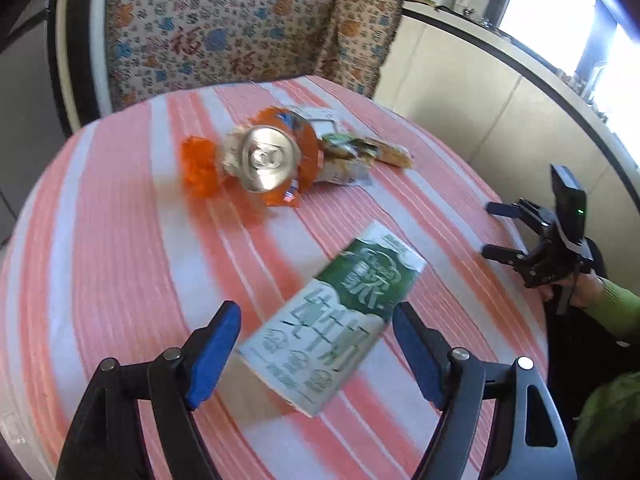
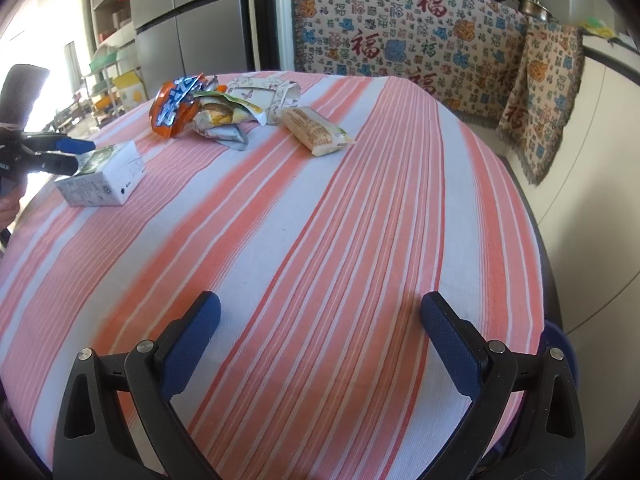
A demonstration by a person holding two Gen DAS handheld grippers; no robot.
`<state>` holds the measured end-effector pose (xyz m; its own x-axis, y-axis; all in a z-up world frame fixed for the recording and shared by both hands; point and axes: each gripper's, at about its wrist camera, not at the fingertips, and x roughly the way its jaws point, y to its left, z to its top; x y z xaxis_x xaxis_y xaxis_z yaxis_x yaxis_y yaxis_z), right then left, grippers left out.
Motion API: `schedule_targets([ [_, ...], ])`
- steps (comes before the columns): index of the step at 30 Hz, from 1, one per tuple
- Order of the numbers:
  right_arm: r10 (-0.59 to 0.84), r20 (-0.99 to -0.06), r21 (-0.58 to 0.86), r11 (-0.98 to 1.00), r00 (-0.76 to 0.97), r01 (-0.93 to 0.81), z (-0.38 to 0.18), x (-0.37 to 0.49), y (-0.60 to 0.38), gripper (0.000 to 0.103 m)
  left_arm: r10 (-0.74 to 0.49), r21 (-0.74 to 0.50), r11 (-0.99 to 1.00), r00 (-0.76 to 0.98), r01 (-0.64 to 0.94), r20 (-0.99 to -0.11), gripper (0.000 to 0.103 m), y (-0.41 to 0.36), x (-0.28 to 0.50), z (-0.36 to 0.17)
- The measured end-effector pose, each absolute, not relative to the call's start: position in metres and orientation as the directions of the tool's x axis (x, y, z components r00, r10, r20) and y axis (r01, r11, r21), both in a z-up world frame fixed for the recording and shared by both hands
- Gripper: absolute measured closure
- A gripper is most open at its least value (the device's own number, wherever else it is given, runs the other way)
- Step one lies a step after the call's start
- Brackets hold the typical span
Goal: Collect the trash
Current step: 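Grasp the green-and-white milk carton with the left tool and lift it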
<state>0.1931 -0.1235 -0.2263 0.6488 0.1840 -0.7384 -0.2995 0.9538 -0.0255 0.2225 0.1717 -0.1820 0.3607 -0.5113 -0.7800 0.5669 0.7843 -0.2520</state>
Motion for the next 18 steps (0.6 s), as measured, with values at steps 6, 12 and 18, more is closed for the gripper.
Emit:
schedule_targets([
  [6, 0.183, -0.74, -0.025, 0.954, 0.647, -0.299, -0.227, 0.193, -0.123, 0.002, -0.439, -0.13, 0.744, 0.331, 0.656, -0.835, 0.023, 0.131, 0.184, -0.194],
  [12, 0.176, -0.769, -0.032, 0.949, 0.615, -0.312, -0.221, 0.206, -0.127, 0.003, -0.346, -0.05, 0.849, 0.482, 0.526, -0.805, 0.024, 0.109, 0.19, -0.203],
  [18, 0.129, -0.815, -0.064, 0.949, 0.565, -0.309, -0.221, 0.274, -0.131, 0.001, -0.285, -0.021, 0.9, 0.551, 0.436, -0.784, 0.051, 0.101, 0.185, -0.2],
])
